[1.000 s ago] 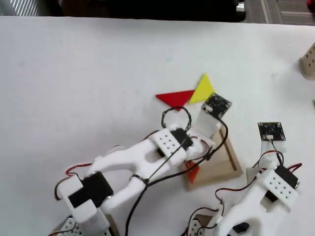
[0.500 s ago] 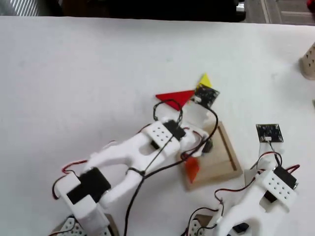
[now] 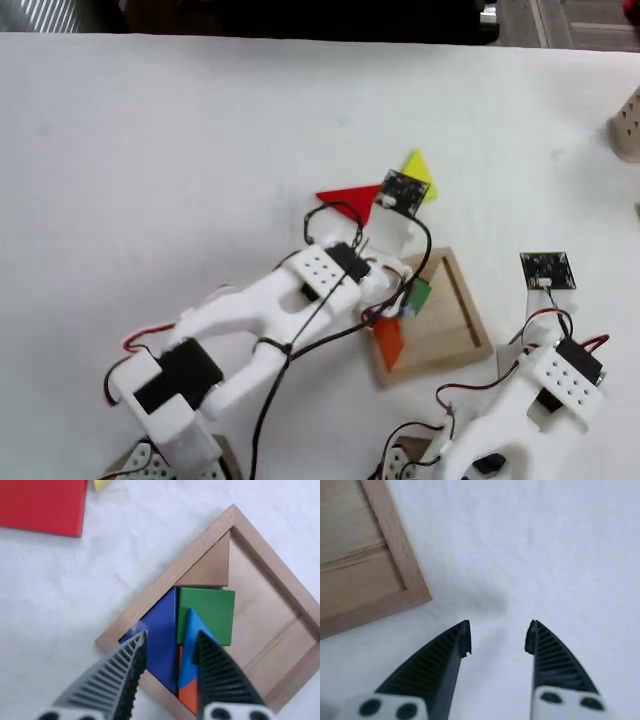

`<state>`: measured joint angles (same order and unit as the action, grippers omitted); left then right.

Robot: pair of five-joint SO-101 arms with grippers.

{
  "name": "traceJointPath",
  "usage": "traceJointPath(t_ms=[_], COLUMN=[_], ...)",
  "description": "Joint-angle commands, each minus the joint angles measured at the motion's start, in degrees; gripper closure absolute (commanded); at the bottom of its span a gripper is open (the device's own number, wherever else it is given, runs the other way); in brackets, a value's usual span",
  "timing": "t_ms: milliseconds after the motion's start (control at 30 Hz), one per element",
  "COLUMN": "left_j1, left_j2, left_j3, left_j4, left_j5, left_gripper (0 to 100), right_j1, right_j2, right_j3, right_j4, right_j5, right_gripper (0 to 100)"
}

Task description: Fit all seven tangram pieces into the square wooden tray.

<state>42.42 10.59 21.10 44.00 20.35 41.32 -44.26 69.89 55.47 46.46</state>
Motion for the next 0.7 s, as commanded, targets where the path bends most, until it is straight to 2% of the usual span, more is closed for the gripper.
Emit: traceJointPath(t_ms=[0,100,267,467,667], left_j1=[-0.7,-0.7,-0.6,1.1,3.3], left_j2=[-1.6,-5.8,-11.0,-5.4,-2.2], left_j3=[-0.8,-0.2,0.9,7.1,4.7], left_j4=[-1.3,-0.1,4.2,-6.9,-5.4], left_j5=[-1.8,-3.1,-3.1,-3.0,-3.0], left_gripper=[95,98,98,98,98], right_j1=[-0.7,-0.7,-0.7,-0.7,-0.7], right_j2=[-1.5,-1.5,-1.5,-1.5,-1.5], right_j3=[-0.3,-0.3,-0.3,-0.2,-0.2], right_j4=[-1.0,-1.0,-1.0,-0.9,-0.9], right_j5=[0.6,0.6,0.6,0.6,0.6], right_gripper=[81.6,81.6,81.6,81.6,81.6])
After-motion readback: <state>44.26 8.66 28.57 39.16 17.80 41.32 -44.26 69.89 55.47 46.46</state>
